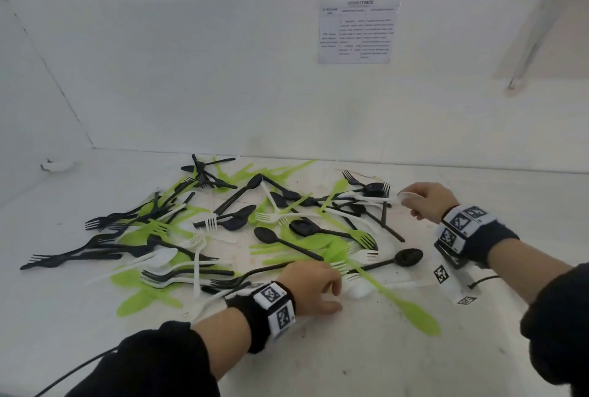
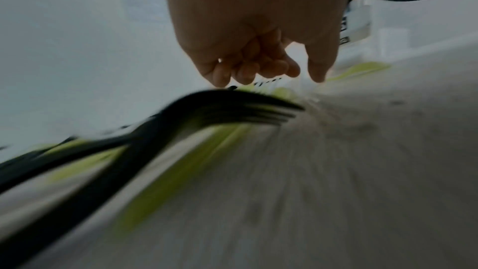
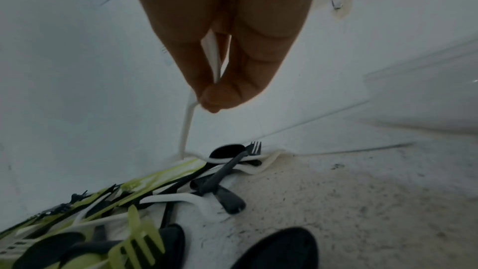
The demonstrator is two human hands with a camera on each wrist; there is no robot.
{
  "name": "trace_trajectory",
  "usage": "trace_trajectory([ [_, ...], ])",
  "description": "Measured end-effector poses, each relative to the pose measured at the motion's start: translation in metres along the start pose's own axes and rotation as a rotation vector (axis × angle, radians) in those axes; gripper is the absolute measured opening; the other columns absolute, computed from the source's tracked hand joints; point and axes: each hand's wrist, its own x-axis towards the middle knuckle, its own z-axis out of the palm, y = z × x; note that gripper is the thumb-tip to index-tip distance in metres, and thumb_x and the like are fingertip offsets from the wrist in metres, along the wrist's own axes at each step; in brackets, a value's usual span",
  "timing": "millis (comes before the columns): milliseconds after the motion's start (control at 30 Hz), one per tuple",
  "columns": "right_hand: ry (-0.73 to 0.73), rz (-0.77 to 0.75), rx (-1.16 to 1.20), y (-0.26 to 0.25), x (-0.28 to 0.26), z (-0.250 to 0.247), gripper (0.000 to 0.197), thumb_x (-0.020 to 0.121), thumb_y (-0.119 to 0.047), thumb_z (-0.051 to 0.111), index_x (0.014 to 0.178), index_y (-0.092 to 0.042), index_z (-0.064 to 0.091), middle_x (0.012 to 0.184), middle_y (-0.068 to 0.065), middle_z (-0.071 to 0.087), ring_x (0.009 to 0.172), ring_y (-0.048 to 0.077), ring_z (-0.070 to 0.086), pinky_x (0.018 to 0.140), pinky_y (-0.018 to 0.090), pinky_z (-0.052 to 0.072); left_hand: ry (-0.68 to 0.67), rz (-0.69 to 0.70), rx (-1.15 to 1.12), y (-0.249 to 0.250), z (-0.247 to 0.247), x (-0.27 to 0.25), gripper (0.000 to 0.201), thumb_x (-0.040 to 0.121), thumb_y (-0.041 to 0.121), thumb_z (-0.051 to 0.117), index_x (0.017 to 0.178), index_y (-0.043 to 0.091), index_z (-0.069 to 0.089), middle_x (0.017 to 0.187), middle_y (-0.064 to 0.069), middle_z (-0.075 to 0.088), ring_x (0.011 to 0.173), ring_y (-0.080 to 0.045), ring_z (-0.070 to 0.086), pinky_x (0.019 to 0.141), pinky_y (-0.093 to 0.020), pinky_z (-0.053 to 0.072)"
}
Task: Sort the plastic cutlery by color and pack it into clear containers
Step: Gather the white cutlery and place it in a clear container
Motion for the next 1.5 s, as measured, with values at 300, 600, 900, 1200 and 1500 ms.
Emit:
trace_trajectory([
  [300, 0.137, -0.026, 0.173, 0.003, 0.008, -0.014, 0.004, 0.086, -0.011, 0.057, 0.083, -0.014, 0.059, 0.060, 0.001, 0.053, 0.054, 0.020, 0.048, 0.058, 0.026, 0.040, 0.025, 0.025, 0.058, 0.011, -0.001, 0.038, 0.035, 0.086, 0.014, 0.052, 0.119, 0.024, 0.050, 0.122, 0.000, 0.045, 0.112, -0.020, 0.045, 0.084, -0.034, 0.044],
  [600, 0.016, -0.140, 0.274, -0.020, -0.008, -0.009, 0.017, 0.100, -0.029, 0.032, 0.104, -0.019, 0.045, 0.070, 0.000, 0.058, 0.061, 0.022, 0.060, 0.062, 0.029, 0.045, 0.146, 0.158, 0.209, 0.029, 0.006, 0.051, 0.036, 0.076, 0.043, 0.036, 0.076, 0.029, 0.069, 0.081, 0.007, 0.059, 0.074, -0.013, 0.056, 0.063, -0.021, 0.038],
  [900, -0.492, -0.250, -0.010, -0.043, -0.037, 0.023, 0.040, 0.083, -0.030, 0.068, 0.112, -0.026, 0.041, 0.091, -0.010, 0.054, 0.082, 0.003, 0.056, 0.067, 0.011, 0.043, 0.546, -0.147, -0.744, 0.017, -0.029, 0.056, 0.023, 0.080, 0.010, 0.068, 0.096, 0.020, 0.054, 0.073, 0.014, 0.052, 0.062, 0.000, 0.048, 0.059, -0.008, 0.041],
  [1200, -0.251, -0.188, 0.492, -0.072, -0.038, 0.078, 0.003, 0.092, -0.017, 0.054, 0.090, -0.017, 0.053, 0.062, -0.003, 0.053, 0.052, 0.014, 0.048, 0.057, 0.034, 0.043, 0.548, -0.389, -1.427, 0.011, -0.026, 0.057, 0.033, 0.103, 0.027, 0.030, 0.087, 0.015, 0.057, 0.075, -0.005, 0.061, 0.065, -0.015, 0.058, 0.059, -0.022, 0.048],
  [1500, -0.233, -0.096, 0.323, -0.111, -0.029, 0.113, 0.012, 0.093, -0.012, 0.044, 0.089, -0.002, 0.048, 0.070, 0.006, 0.046, 0.063, 0.023, 0.047, 0.060, 0.035, 0.043, 0.774, -0.592, -1.261, -0.031, -0.035, 0.039, 0.041, 0.101, 0.033, 0.031, 0.068, 0.013, 0.045, 0.051, 0.002, 0.043, 0.035, -0.012, 0.040, 0.040, -0.021, 0.034],
])
